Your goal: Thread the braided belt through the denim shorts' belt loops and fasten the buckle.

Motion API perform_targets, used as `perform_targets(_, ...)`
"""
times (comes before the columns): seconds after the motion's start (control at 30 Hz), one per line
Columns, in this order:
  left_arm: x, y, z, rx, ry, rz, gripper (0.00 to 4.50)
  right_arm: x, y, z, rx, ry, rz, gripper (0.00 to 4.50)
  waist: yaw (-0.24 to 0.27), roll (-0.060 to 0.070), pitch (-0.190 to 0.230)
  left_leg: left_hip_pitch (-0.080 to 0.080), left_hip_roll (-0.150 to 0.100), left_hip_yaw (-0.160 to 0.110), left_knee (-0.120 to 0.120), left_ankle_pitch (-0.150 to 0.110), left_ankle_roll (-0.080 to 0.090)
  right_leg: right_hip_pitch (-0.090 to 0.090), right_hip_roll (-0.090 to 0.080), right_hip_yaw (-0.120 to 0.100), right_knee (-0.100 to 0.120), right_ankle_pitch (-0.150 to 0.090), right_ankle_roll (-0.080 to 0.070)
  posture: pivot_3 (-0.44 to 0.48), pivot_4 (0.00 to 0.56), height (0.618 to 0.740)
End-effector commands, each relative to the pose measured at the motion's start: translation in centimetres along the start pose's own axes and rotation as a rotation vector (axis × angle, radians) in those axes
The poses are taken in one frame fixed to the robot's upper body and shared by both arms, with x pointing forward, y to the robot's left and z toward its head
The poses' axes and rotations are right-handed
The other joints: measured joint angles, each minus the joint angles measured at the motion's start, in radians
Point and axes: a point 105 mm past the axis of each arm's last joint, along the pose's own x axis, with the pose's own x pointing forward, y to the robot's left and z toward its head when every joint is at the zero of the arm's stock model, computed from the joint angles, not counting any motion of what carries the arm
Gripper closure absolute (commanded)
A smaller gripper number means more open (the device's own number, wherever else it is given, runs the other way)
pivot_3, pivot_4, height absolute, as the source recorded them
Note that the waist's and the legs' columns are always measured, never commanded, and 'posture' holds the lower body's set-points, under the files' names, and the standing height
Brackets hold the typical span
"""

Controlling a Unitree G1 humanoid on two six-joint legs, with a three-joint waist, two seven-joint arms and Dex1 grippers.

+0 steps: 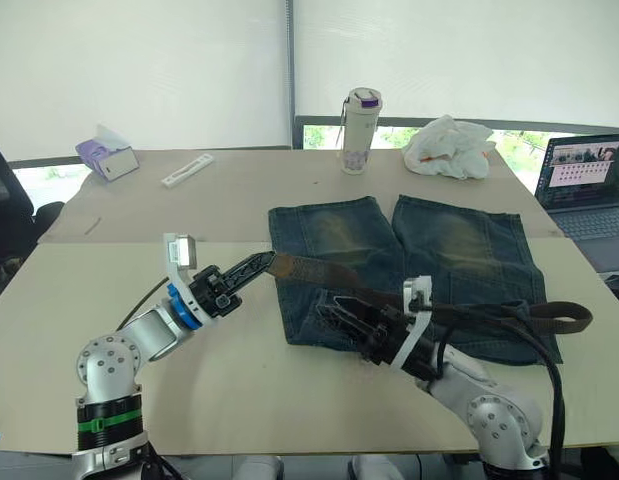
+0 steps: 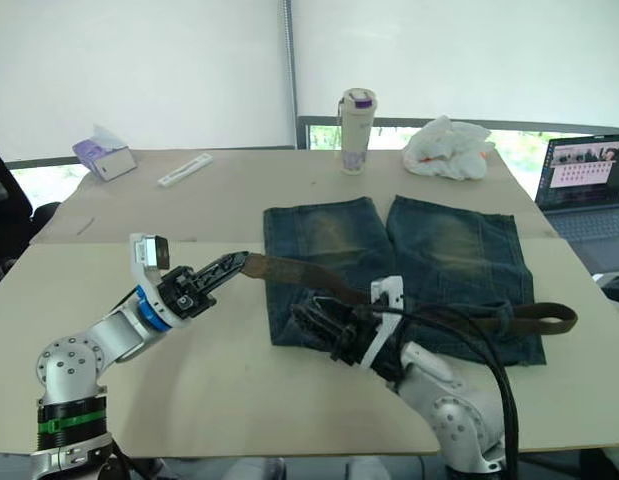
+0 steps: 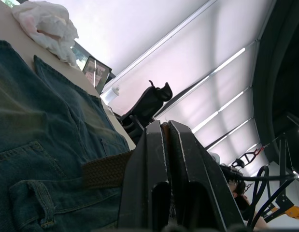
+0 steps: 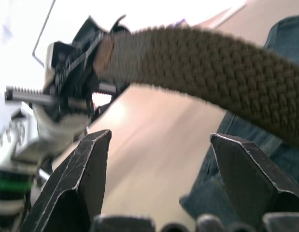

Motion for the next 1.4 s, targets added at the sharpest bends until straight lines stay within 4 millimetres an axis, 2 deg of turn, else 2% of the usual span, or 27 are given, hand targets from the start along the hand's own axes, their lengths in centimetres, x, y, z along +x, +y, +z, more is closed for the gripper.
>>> perform_targets(0.03, 0.4, -0.6, -0.1, 0.017, -0.010, -0.020, 4.50, 0.1, 1.5, 2.5, 0.056, -0.131, 0.078, 0.86, -0.002, 0.000, 0.000, 0.000, 0.000, 0.000, 0.000, 0.000, 0.000, 0.000, 0.000, 0.000, 0.000, 0.000, 0.000, 0.000, 0.150, 0.740)
perform_targets(0.23, 0.6, 0.1, -0.9, 0.019, 0.021, 0.000, 4.50, 0.5, 2.1, 2.6, 0.057, -0.110, 0.096, 0.86, -0.002, 0.000, 0.000, 0.000, 0.000, 0.000, 0.000, 0.000, 0.000, 0.000, 0.001, 0.000, 0.000, 0.000, 0.000, 0.000, 0.150, 0.740)
perform_targets(0.27, 0.7, 0.1, -0.9, 0.020, 0.021, 0.000, 4.50, 0.5, 2.0, 2.7, 0.056, -0.112, 0.090, 1.38, -0.002, 0.000, 0.000, 0.000, 0.000, 0.000, 0.000, 0.000, 0.000, 0.000, 0.001, 0.000, 0.000, 0.000, 0.000, 0.000, 0.150, 0.740)
perform_targets(0.33, 0.8, 0.3, -1.0, 0.023, 0.026, 0.004, 4.50, 0.5, 1.7, 2.6, 0.036, -0.101, 0.075, 1.96, -0.002, 0.000, 0.000, 0.000, 0.000, 0.000, 0.000, 0.000, 0.000, 0.000, 0.002, 0.000, 0.000, 0.000, 0.000, 0.000, 0.150, 0.740)
perform_targets(0.57, 1.2, 0.5, -1.8, 0.024, 0.052, -0.004, 4.50, 0.2, 0.8, 2.7, 0.015, -0.092, 0.022, 4.45, -0.002, 0.000, 0.000, 0.000, 0.000, 0.000, 0.000, 0.000, 0.000, 0.000, 0.002, 0.000, -0.001, 0.000, 0.000, 0.000, 0.150, 0.740)
perform_targets(0.63, 1.3, 0.7, -1.9, 0.031, 0.055, 0.000, 4.50, -0.2, 0.3, 2.8, 0.008, -0.086, -0.002, 4.48, -0.002, 0.000, 0.000, 0.000, 0.000, 0.000, 0.000, 0.000, 0.000, 0.000, 0.002, 0.000, -0.001, 0.000, 0.000, 0.000, 0.150, 0.740)
perform_targets(0.73, 1.3, 1.6, -2.1, 0.063, 0.075, 0.046, 3.45, -0.8, -0.7, 2.7, -0.014, -0.055, -0.051, 4.50, -0.001, 0.000, 0.000, 0.000, 0.000, 0.001, 0.000, 0.000, 0.000, 0.000, 0.002, 0.000, -0.001, 0.000, 0.000, 0.000, 0.150, 0.740)
perform_targets(0.8, 0.9, 2.6, -2.1, 0.082, 0.103, 0.102, 2.53, -1.2, -1.8, 2.7, -0.031, -0.029, -0.110, 4.50, -0.001, 0.000, 0.000, 0.000, 0.000, 0.001, 0.000, 0.000, 0.000, 0.000, 0.002, 0.000, -0.001, 0.000, 0.000, 0.000, 0.150, 0.740)
perform_targets(0.97, -0.8, 5.4, -0.7, 0.208, 0.115, 0.253, 0.15, -2.1, -5.0, 2.5, -0.058, 0.049, -0.282, 4.50, -0.004, 0.000, 0.000, 0.000, 0.000, 0.001, 0.000, 0.000, 0.000, -0.001, 0.003, 0.001, -0.001, 0.000, 0.000, 0.000, 0.150, 0.740)
perform_targets(1.0, -1.3, 5.7, -0.5, 0.246, 0.134, 0.268, 0.03, -2.2, -5.8, 2.3, -0.056, 0.063, -0.331, 4.50, -0.004, 0.000, 0.000, 0.000, 0.000, 0.001, 0.000, 0.000, 0.000, -0.001, 0.004, 0.001, -0.001, 0.000, 0.000, 0.000, 0.150, 0.740)
perform_targets(1.13, -2.4, 6.8, -0.1, 0.369, 0.193, 0.311, 0.03, -2.3, -7.0, 2.0, -0.046, 0.102, -0.399, 4.50, -0.002, 0.000, 0.000, -0.001, 0.000, 0.001, -0.002, 0.000, 0.000, -0.002, 0.004, 0.001, -0.001, 0.000, -0.001, 0.000, 0.150, 0.740)
perform_targets(1.3, -2.4, 8.0, -0.2, 0.484, 0.252, 0.350, 0.03, -2.8, -7.4, 1.4, -0.020, 0.146, -0.441, 4.50, 0.004, 0.000, 0.000, -0.001, 0.000, 0.001, -0.002, 0.000, 0.000, -0.001, 0.001, 0.000, -0.003, 0.000, -0.001, 0.000, 0.150, 0.740)
perform_targets(1.4, -1.9, 7.8, -0.4, 0.477, 0.249, 0.323, 0.03, -3.5, -7.7, 1.8, -0.024, 0.143, -0.480, 4.50, 0.004, 0.000, 0.000, -0.002, 0.000, 0.001, -0.002, 0.000, 0.000, -0.001, 0.000, 0.000, -0.003, 0.000, -0.001, 0.000, 0.150, 0.740)
